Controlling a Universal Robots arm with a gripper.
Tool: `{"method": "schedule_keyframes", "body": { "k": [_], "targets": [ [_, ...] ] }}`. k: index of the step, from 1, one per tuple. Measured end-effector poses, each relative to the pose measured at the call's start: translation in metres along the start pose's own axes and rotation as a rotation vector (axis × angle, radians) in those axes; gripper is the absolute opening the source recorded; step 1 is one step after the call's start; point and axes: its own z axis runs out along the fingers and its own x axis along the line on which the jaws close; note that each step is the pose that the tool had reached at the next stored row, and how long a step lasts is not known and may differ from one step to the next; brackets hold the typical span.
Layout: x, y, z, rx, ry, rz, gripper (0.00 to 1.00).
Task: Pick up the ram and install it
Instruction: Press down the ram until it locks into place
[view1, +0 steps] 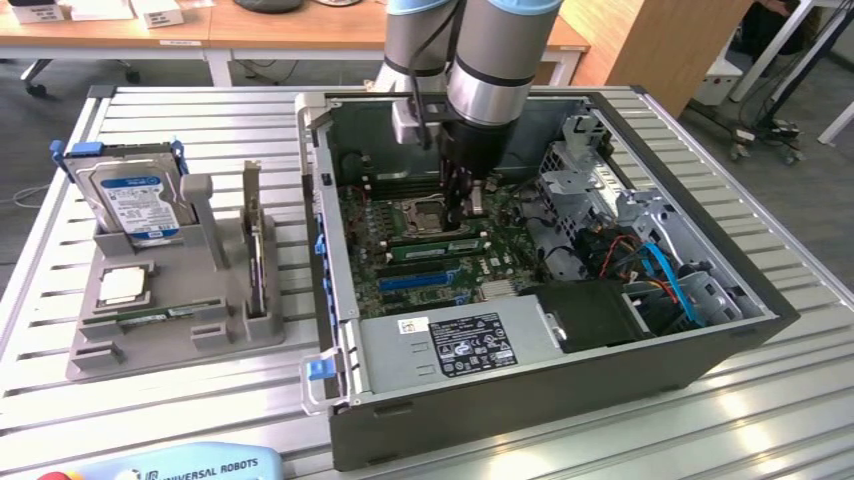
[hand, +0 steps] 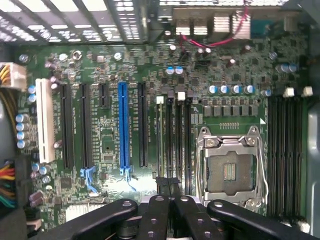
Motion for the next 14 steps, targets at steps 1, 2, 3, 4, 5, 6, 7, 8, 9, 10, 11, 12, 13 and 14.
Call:
{"method": "schedule_keyframes", "body": {
  "k": [1,2,3,4,5,6,7,8,9,10,11,12,13,14],
  "targets": [
    [0.0,0.0,0.0001,0.0004,-0.0004,0.017,0.1],
    [0.0,0.0,0.0002,0.0007,-0.0007,0.035,0.1],
    [0.0,0.0,0.0002,0.001,-0.0008,0.053,0.1],
    [0.0,0.0,0.0003,0.0014,-0.0011,0.071,0.1],
    [0.0,0.0,0.0004,0.0017,-0.0014,0.089,0.1],
    [0.0001,0.0,0.0005,0.002,-0.0017,0.107,0.1],
    [0.0001,0.0,0.0006,0.0024,-0.002,0.126,0.1],
    [0.0001,0.0,0.0007,0.0027,-0.0022,0.144,0.1],
    [0.0001,0.0001,0.0008,0.0031,-0.0026,0.162,0.1],
    [0.0001,0.0001,0.001,0.0035,-0.0029,0.181,0.1],
    [0.0001,0.0001,0.0011,0.0038,-0.0032,0.199,0.1],
    [0.0001,0.0,0.0012,0.0042,-0.0035,0.217,0.1],
    [0.0001,0.0,0.0013,0.0046,-0.0038,0.235,0.1],
    [0.0001,0.0,0.0014,0.0049,-0.0041,0.253,0.1]
  ]
}}
